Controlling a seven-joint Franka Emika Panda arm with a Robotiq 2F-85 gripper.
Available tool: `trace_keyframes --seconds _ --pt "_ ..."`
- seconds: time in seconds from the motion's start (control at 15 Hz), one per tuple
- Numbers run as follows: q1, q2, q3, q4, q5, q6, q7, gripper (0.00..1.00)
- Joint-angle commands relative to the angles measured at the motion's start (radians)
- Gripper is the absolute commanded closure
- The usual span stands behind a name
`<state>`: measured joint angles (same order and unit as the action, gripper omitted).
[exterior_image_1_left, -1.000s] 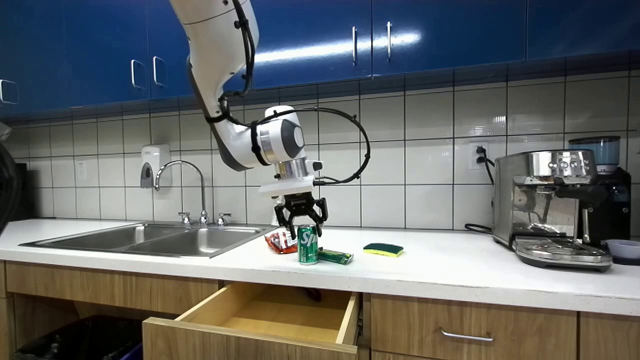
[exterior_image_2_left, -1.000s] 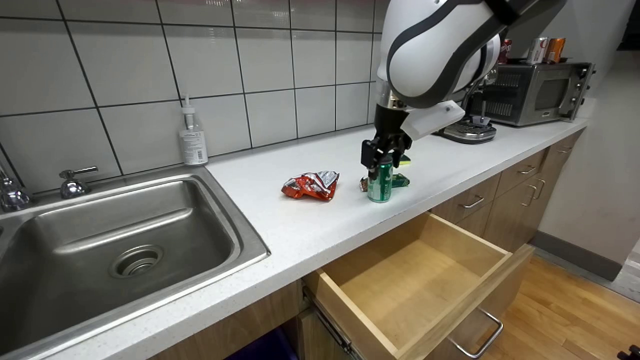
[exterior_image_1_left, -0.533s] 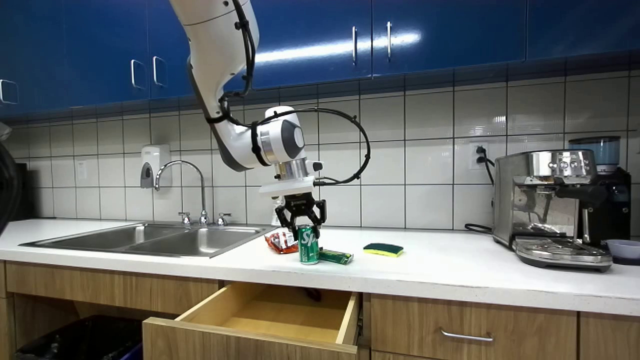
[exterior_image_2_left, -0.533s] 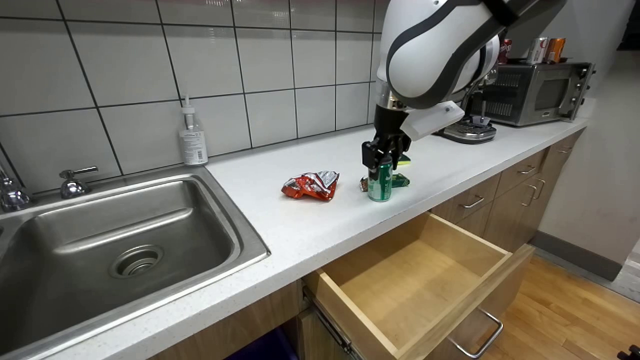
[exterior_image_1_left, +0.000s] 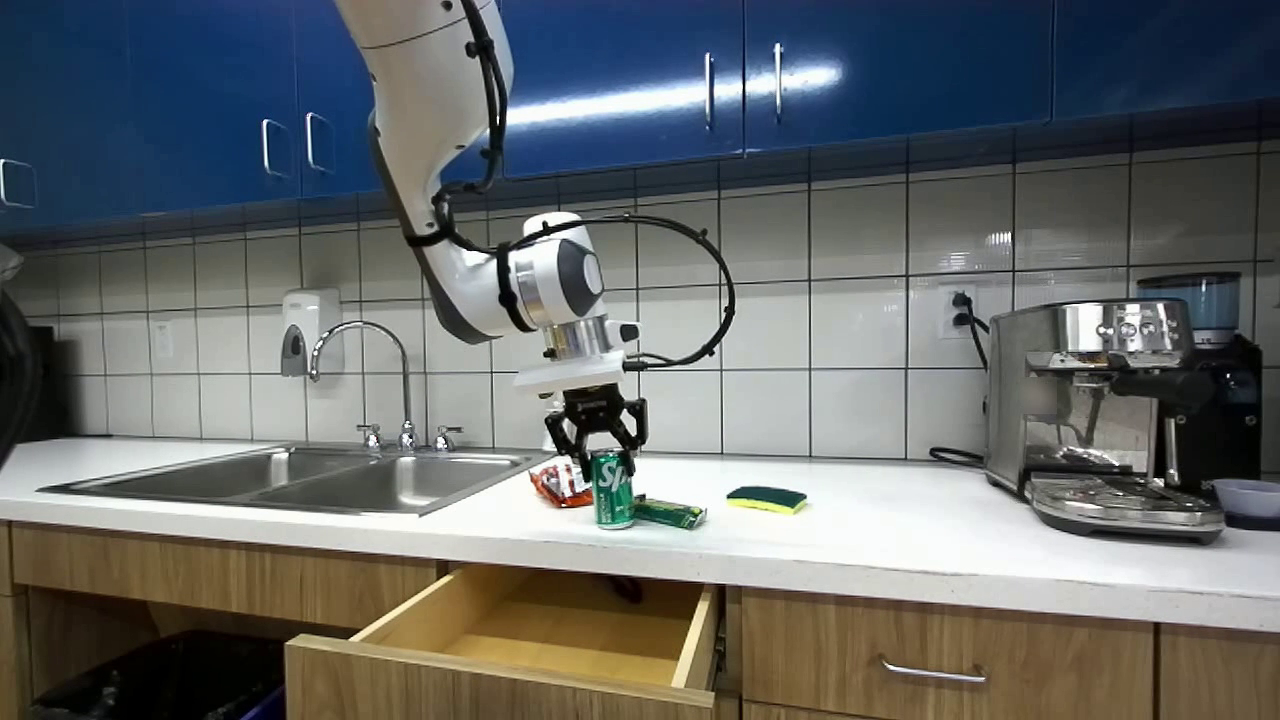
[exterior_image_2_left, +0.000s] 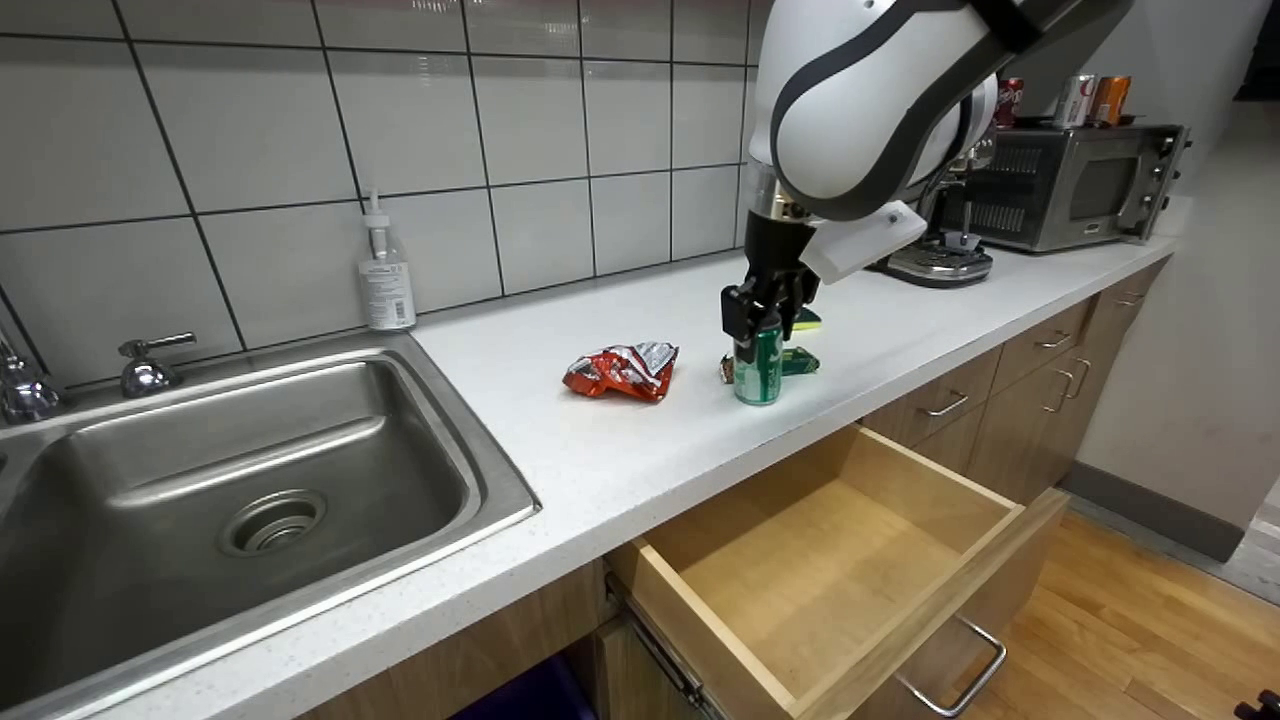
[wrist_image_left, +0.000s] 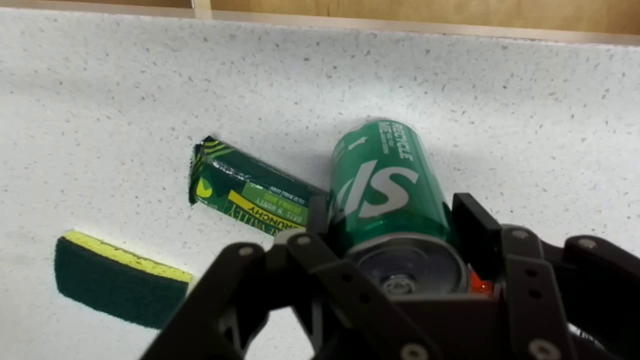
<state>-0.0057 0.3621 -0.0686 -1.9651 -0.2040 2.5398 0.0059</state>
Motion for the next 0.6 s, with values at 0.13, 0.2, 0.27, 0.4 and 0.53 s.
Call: trace_keyframes --seconds 0.13,0.2,0.27,0.4,0.53 --pt "0.025 -0.088 -0.002 -0.081 -0.037 -0.004 -0.004 0.61" --pt "0.028 -0.098 -0.003 -0.091 -0.042 -0.003 -0.001 0.61" --pt "0.024 -0.113 0.006 -0.110 -0.030 0.000 -0.020 0.61" --pt "0.030 -0.137 0.003 -0.139 -0.044 -0.001 -0.006 0.61" --pt "0.031 -0.162 0.005 -0.171 -0.044 -0.003 -0.003 0.61"
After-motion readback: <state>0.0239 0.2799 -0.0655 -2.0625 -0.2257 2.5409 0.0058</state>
